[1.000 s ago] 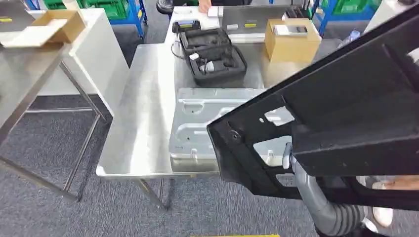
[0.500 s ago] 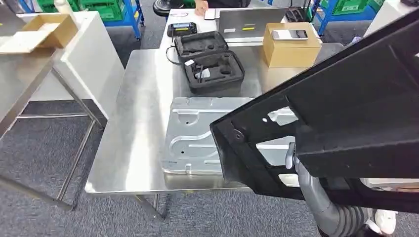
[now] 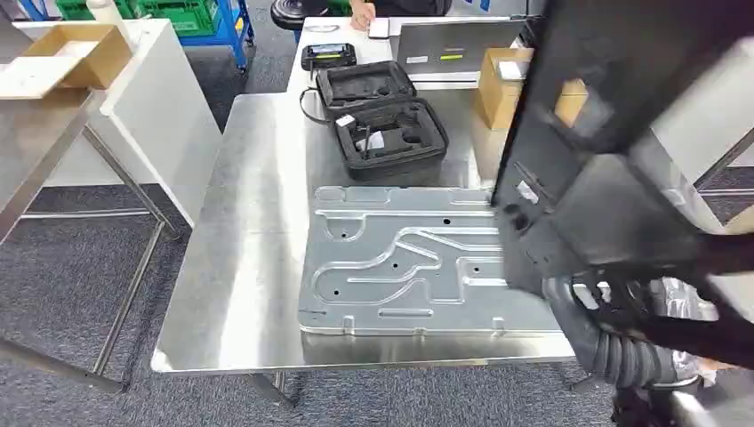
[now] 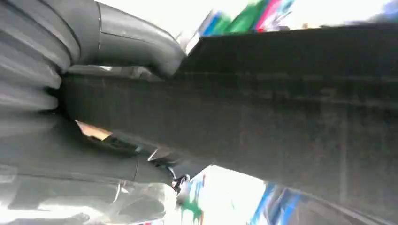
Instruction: Take the parts from the cabinet and place them on the table.
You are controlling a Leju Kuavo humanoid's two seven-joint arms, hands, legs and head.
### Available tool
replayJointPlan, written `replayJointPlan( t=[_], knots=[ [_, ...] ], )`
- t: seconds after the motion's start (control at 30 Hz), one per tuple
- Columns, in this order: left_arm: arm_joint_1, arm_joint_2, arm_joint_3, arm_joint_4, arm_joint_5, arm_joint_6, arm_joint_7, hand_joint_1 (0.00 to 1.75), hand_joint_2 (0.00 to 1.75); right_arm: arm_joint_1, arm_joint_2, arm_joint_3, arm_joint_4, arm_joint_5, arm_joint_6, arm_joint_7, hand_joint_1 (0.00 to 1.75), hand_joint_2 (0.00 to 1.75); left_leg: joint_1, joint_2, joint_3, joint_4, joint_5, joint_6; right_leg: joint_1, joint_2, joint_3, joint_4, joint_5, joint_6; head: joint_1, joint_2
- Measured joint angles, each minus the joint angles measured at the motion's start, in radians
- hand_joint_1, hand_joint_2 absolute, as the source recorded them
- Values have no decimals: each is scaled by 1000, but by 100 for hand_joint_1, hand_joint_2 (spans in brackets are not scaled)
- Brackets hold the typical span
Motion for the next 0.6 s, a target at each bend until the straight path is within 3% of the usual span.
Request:
replayJointPlan(
  t=[0.03,0.1,0.13,0.17,0.2,0.27,0.3,0.33,0.43,0.47,0.5,0.6],
  knots=[
    [-3,1,0,0,0,-6,0,0,175,-1,-21,-19,4,85,19,38,175,175,1,1,3,0,-5,8,1,0,-34,64,-32,1,3,0],
    [-4,0,-1,0,1,-19,0,0,175,5,-58,-53,26,218,50,88,175,175,0,2,6,0,-9,14,1,0,-136,236,-95,4,14,0],
    [-4,0,-3,0,2,-27,1,0,175,12,-80,-75,46,260,64,95,175,175,-1,2,7,1,-11,16,1,0,-178,294,-103,6,14,0],
    [-2,-1,-5,0,4,-30,1,0,175,20,-101,-94,62,284,74,101,175,175,-1,2,10,1,-14,17,0,0,-194,300,-86,8,14,0],
    [-2,-1,-8,0,4,-37,1,0,175,24,-122,-115,77,308,85,111,175,175,0,1,13,1,-16,17,-1,0,-185,256,-45,9,14,0],
    [-2,-2,-12,0,4,-44,2,0,175,28,-155,-160,107,338,105,112,175,175,0,-1,25,2,-23,12,-4,-1,-112,80,58,9,14,0],
    [-2,-2,-15,0,4,-47,2,0,175,33,-172,-181,123,345,116,112,175,175,-2,-3,27,2,-27,7,-6,-1,-77,1,89,9,14,0],
    [-4,-2,-16,0,2,-49,4,0,175,35,-189,-204,140,346,130,115,175,175,-10,-5,26,12,-36,1,0,1,-70,-22,88,4,13,0],
    [-5,-2,-25,0,-9,-56,12,0,175,57,-229,-267,194,348,160,121,175,175,-8,-5,27,7,-36,-9,3,0,-72,-21,88,-9,11,0],
    [-5,-2,-27,0,-12,-56,14,0,175,60,-242,-291,215,348,168,122,175,175,-6,-5,24,13,-41,-13,-4,-1,-70,-26,93,-17,12,0],
    [-6,-2,-31,0,-16,-57,18,0,175,63,-257,-312,232,348,174,121,175,175,-4,-2,16,38,-62,-19,-4,-2,-69,-26,93,-18,11,0],
    [-16,-3,-40,0,-19,-64,23,0,175,72,-289,-365,292,351,193,118,175,175,3,1,-85,264,-174,-34,-4,-6,-71,-25,91,-24,7,0]
  ],
)
